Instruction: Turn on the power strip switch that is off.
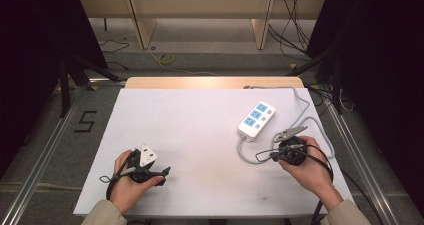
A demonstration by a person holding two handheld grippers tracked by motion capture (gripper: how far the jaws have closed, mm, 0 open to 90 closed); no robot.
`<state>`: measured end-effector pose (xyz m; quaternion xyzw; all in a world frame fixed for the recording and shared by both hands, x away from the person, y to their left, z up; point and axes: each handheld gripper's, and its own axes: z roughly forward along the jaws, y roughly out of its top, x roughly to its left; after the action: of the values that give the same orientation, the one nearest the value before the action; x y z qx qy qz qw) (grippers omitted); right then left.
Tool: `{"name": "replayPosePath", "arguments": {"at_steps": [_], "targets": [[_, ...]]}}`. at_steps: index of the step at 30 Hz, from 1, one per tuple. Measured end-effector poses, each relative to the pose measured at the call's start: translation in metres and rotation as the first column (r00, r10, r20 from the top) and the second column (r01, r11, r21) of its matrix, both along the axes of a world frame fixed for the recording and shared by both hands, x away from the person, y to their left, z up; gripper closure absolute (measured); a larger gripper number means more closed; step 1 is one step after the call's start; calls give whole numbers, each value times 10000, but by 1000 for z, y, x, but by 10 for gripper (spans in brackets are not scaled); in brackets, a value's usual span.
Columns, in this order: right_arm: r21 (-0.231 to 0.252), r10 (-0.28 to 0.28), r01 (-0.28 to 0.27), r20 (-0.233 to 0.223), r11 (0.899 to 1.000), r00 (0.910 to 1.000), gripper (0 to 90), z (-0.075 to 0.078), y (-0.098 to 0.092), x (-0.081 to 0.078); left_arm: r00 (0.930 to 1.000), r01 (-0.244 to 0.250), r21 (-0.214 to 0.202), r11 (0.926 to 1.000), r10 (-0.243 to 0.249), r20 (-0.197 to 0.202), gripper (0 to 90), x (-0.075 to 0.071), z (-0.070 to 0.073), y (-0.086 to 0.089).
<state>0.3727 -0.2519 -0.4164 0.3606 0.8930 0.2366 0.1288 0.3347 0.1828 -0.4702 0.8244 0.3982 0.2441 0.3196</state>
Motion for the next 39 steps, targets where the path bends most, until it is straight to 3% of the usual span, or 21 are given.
{"name": "replayPosePath", "arguments": {"at_steps": [18,39], "targets": [[-228,-541,534,-329,9983,9980,900,4,-4,23,9999,-85,-52,9999,86,130,168,-1,2,0],[-351,-789,770,-578,9964,9952,900,12,-4,42,9997,-156,-110,9998,158,186,171,0,2,0]]}}
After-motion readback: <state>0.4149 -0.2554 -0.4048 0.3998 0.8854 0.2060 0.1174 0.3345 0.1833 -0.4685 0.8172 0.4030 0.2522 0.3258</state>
